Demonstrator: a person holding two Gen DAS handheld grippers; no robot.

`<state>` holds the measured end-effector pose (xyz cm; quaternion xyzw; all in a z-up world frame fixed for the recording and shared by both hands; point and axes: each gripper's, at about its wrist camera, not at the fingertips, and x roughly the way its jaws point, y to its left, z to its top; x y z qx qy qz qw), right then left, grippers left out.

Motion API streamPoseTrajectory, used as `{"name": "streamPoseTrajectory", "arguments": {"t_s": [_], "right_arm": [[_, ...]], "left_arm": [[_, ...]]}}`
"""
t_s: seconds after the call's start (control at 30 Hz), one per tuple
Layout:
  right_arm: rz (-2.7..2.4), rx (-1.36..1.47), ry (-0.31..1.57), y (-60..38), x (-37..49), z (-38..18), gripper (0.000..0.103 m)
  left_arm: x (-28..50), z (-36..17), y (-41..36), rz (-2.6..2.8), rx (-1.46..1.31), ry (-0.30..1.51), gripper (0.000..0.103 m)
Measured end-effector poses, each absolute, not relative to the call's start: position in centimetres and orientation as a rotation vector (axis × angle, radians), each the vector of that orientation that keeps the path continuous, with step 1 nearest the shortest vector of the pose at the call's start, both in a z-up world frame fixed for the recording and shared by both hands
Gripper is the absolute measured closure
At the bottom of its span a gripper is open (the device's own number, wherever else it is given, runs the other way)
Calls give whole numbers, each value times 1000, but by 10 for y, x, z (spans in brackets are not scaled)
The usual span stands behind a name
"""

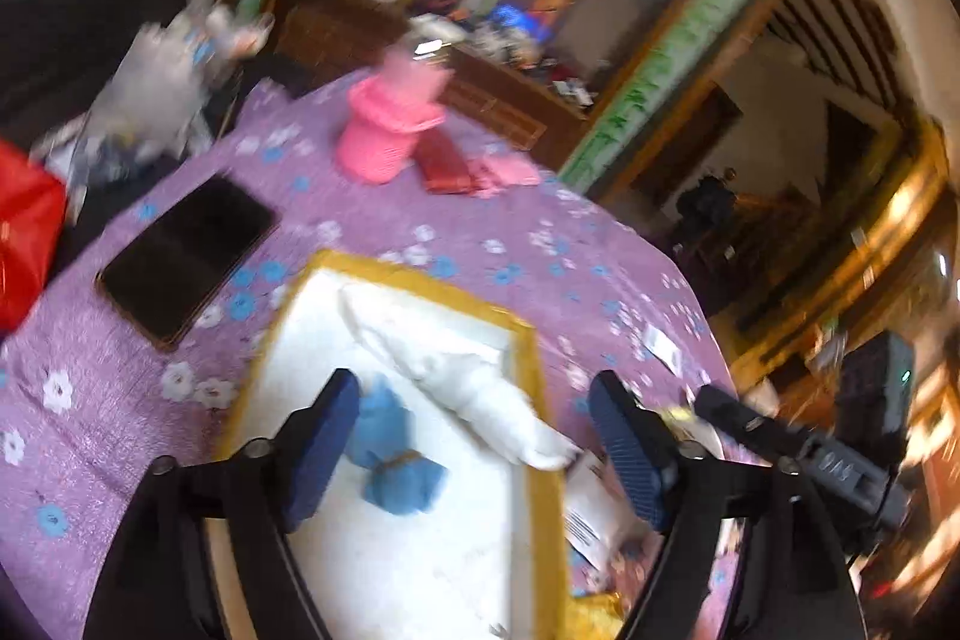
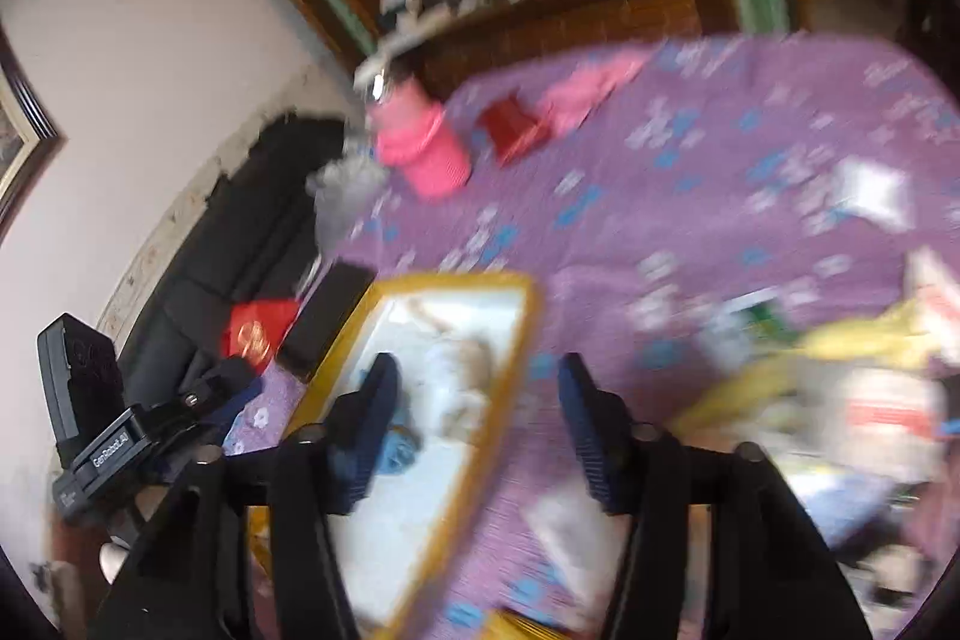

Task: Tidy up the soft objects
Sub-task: 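Grasp the pink plush bear with the left gripper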

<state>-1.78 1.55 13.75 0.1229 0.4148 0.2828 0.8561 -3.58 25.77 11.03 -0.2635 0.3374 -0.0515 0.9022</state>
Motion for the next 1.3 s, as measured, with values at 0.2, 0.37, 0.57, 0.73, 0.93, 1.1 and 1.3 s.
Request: {"name": "streamPoseTrajectory", "arguments": {"t_s": [0.2, 0.37, 0.57, 0.73, 0.93, 1.1, 1.3], "right_arm": [[398, 237, 705, -92, -54, 148, 31], [254, 275, 691, -161, -53, 120, 32], [209, 388, 670, -211, -51, 84, 32], [222, 423, 679, -222, -52, 76, 32], [251, 378, 684, -209, -55, 77, 32], [250, 320, 683, -196, -58, 77, 32], [271, 284, 682, -188, -59, 77, 32]], "left_arm": [[-44, 116, 170, -244, -350, 724, 7], [-37, 100, 104, -293, -195, 789, 7], [-10, 87, 72, -231, -132, 851, 7], [13, 68, 61, -179, -125, 892, 7], [26, 49, 53, -199, -135, 937, 25], [33, 39, 42, -279, -113, 969, 60], [12, 67, 62, -288, -222, 869, 60]]}}
